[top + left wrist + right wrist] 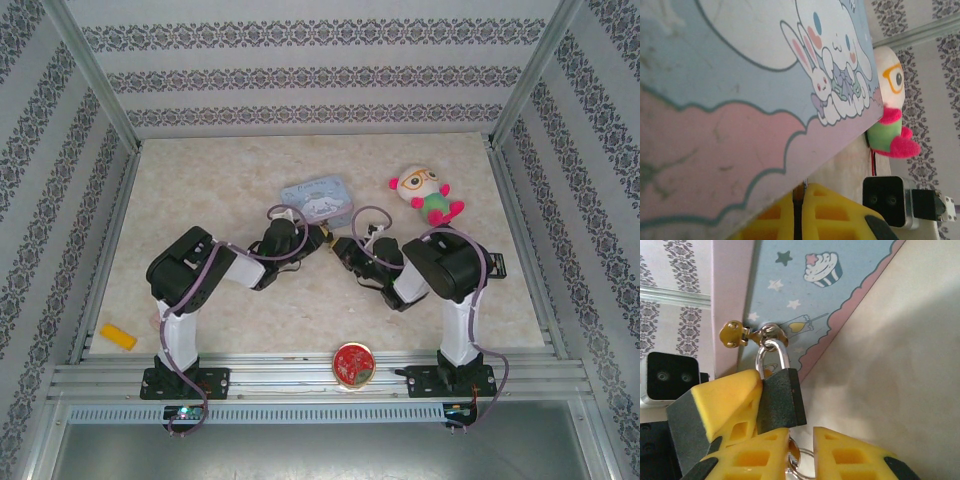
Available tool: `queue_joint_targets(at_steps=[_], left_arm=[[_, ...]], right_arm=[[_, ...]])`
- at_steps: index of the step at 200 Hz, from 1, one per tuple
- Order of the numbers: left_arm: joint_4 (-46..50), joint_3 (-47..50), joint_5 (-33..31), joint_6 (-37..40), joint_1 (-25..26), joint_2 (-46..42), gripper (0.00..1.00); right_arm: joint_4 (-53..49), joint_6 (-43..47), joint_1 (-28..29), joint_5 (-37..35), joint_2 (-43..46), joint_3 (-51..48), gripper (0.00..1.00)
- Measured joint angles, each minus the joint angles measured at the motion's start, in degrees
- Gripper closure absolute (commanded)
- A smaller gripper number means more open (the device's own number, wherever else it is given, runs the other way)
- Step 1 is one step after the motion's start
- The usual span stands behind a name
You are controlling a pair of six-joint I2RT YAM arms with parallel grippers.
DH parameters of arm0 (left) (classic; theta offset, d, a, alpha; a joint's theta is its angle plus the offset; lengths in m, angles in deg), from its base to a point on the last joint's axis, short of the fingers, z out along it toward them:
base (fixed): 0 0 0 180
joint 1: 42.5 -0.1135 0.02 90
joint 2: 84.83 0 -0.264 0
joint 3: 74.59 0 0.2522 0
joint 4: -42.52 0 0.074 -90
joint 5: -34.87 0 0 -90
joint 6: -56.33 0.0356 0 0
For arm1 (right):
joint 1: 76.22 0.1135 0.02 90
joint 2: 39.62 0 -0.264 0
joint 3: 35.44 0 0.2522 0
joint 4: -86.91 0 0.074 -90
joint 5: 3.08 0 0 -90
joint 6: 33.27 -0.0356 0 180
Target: Unlock the padlock with the key
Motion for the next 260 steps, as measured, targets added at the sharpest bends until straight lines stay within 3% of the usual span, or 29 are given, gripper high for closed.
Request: queue_joint_targets(at_steps=[43,78,109,147,196,236,245,260], left_arm=[[2.99,2.47,0.52,-0.02,1.53,-3.13,1.00],[4.68,2.62,0.52,-0.28,1.53,-4.11,1.00],[5.97,2.62,0.55,-1.09,1.53,-4.70,1.00],[10.05,1.81,0.74,-1.57,1.53,-6.10,1.00],[13.81,0.57,1.68,-2.84,1.53,-6.78,1.00],[14.95,0.11,3.08,-4.09,1.42,-6.78,1.00],[14.95,0.11,3.26,-4.33,1.40,-6.78,1.00],[14.99,0.11,3.61,-4.57,1.40,-6.78,1.00]], right_arm=[[-1.05,2.71,0.22,-0.76,5.79,-6.99,0.74],[-9.40,8.20,2.23,-2.21,15.15,-10.69,0.75],[-25.09,15.06,6.10,-5.97,25.24,-8.68,0.77],[-52.30,26.38,14.43,-16.92,33.75,3.91,0.75],[-69.35,35.87,18.73,-26.91,31.63,12.33,0.78],[-74.34,40.28,20.15,-30.42,26.47,15.06,0.77],[-74.90,40.92,20.26,-30.99,25.81,15.61,0.70],[-75.28,42.42,20.35,-31.95,25.03,16.35,0.69]])
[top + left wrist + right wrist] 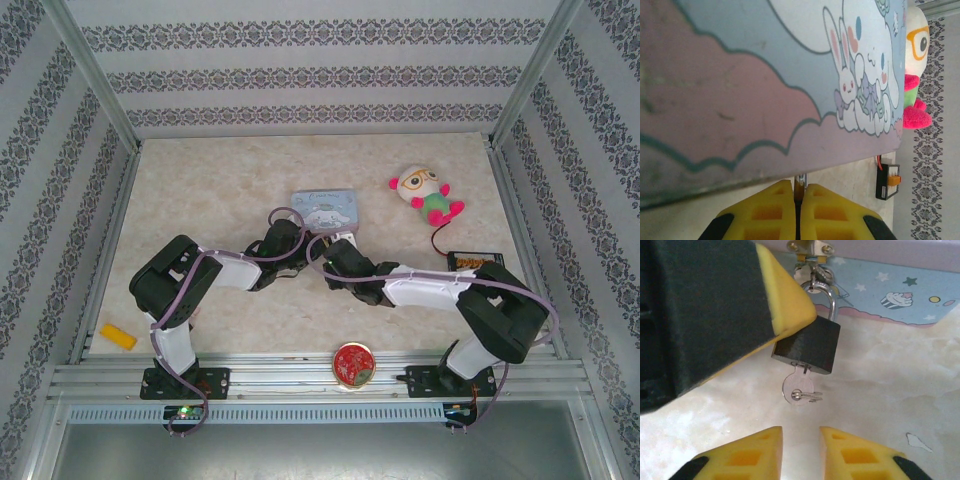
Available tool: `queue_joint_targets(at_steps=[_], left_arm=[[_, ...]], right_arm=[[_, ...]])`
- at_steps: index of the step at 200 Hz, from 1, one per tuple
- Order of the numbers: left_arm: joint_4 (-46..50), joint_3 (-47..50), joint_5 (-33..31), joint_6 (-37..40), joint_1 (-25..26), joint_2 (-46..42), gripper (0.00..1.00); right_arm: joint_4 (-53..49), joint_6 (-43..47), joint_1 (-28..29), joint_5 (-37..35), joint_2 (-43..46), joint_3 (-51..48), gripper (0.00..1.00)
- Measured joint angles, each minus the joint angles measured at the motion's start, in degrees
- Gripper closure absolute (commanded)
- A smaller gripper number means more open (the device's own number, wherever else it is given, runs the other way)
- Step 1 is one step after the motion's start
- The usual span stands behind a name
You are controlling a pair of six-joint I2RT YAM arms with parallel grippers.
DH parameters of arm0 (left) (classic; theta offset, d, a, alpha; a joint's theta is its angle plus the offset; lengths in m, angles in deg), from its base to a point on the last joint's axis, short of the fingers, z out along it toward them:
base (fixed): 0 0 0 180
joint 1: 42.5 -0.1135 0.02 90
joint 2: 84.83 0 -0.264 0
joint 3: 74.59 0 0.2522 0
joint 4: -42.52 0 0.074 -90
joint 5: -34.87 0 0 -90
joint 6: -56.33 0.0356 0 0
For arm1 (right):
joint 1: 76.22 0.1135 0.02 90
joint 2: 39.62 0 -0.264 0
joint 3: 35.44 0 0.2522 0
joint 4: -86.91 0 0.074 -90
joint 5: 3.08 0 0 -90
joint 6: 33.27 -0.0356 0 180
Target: Unlock the padlock with the key
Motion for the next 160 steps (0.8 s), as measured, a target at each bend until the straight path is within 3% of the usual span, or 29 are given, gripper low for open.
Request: queue_joint_targets(at_steps=[87,160], left_arm=[[0.13,0.00,1.86,-1.27,-0.66,0.00,1.00],[0.42,0.00,1.99,-1.27,-1.03,0.00,1.00]], right_arm=[[-0.63,7.06,0.26,-4.15,-5.46,5.16,0.72],[-1.95,7.50,0.26,-6.32,-8.24,7.41,0.74]])
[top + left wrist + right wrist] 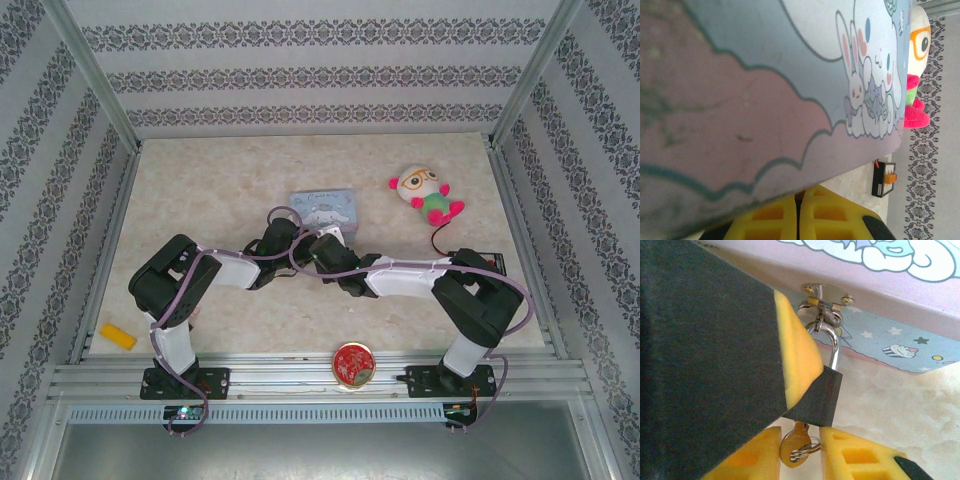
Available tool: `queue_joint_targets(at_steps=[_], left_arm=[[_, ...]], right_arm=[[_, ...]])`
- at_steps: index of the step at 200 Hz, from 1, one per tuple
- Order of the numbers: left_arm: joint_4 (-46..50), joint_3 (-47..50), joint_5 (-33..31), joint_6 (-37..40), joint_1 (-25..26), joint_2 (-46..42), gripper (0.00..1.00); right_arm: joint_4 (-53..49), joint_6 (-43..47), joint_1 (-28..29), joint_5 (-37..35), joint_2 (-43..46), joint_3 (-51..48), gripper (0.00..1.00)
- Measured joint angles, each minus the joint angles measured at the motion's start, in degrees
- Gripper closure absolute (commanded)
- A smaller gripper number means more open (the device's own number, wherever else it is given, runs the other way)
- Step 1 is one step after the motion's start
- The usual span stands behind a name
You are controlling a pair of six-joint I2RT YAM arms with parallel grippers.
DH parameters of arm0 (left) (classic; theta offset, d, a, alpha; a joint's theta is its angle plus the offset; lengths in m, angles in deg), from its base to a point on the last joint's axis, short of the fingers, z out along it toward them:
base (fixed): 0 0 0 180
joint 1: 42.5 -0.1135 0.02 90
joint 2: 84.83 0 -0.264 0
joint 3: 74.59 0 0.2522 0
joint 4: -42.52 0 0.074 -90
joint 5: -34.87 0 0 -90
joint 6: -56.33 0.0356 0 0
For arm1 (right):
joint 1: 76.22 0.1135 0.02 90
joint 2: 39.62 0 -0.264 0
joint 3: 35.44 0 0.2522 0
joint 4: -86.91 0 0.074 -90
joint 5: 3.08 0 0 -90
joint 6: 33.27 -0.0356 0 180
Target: Unlock the padlock with the key
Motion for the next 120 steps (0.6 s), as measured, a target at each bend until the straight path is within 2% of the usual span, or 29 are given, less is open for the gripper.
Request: queue_joint_targets(at_steps=[81,120], left_arm=[[1.33,-0.74,-0.57,0.00,-0.22,0.00,1.00],[2.03,-0.76,-0.59,0.00,-0.42,0.00,1.00]], right_arm=[[1.33,0.00,-0.85,-0.94,-1.64,0.61,0.87],[6.86,-0.04,-3.48,4.02,-1.31,-2.29,0.96]])
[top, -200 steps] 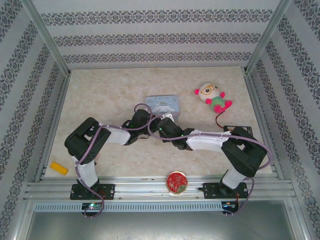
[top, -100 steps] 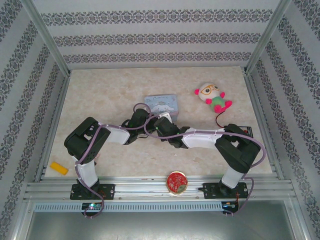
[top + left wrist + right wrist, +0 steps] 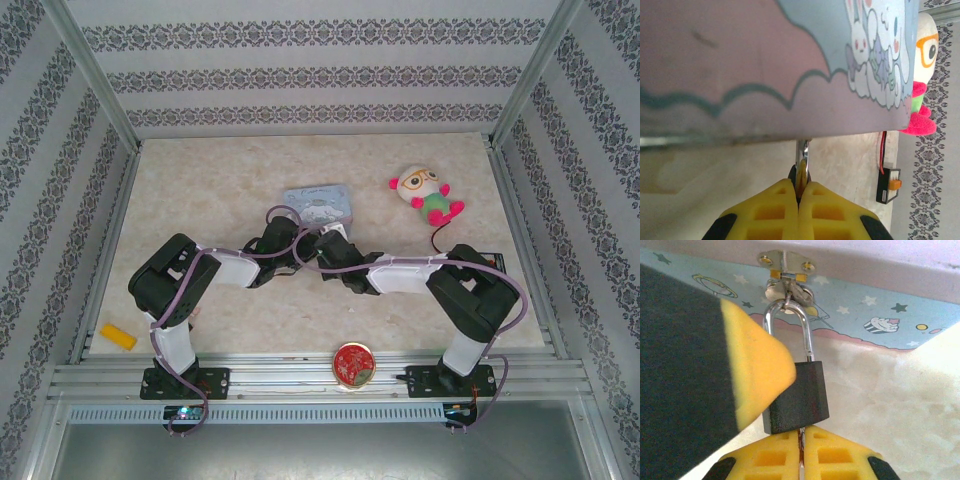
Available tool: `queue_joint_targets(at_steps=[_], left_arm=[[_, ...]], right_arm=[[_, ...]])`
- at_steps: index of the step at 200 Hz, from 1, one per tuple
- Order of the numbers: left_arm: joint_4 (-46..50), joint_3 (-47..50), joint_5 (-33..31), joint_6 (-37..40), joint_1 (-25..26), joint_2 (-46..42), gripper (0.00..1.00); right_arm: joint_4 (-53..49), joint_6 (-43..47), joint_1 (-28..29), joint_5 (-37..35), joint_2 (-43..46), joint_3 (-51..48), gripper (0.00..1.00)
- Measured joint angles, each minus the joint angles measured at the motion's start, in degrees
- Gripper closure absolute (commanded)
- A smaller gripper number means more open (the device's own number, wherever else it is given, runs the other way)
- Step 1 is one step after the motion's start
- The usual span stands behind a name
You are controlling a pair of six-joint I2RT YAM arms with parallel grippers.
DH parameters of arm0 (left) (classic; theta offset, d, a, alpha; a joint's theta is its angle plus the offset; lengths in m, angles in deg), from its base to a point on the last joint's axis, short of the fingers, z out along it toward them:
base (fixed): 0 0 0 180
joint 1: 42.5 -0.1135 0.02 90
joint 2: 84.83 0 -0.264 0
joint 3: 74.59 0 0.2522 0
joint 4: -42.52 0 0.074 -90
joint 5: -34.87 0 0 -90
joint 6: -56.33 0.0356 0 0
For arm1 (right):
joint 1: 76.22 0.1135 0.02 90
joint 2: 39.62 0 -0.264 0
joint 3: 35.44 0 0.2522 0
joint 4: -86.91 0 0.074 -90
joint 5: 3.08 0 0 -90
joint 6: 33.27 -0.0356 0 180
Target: Unlock the padlock with the key
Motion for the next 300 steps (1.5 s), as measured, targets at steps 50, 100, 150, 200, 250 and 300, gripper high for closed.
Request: queue_joint_targets(at_steps=[50,100,150,200,250,300], left_arm=[[0.09,-0.20,0.44,0.00,-0.02,0.00,1.00],[0.04,-0.20,0.63,-0.04,-0.07,0.02,0.95],[-0.66,-0.20,2.91,-1.25,0.00,0.13,0.68],[-0.37,-0.20,3.78,-1.70,0.00,0.35,0.51],[0.31,-0.57,2.62,-0.98,-0.04,0.37,0.16],[3.04,-1.68,0.96,1.88,0.00,-2.05,0.01]], right_arm=[[4.70,-0.07,-3.63,8.31,2.10,-3.43,1.00],[6.69,-0.66,-7.13,16.17,2.69,-4.68,1.00],[7.41,-2.40,-9.75,20.79,3.28,-4.94,1.00],[8.24,-3.78,-11.23,21.14,3.45,-4.94,1.00],[8.76,-5.03,-11.61,21.64,3.61,-4.94,1.00],[9.94,-6.29,-11.61,22.08,3.58,-4.94,1.00]])
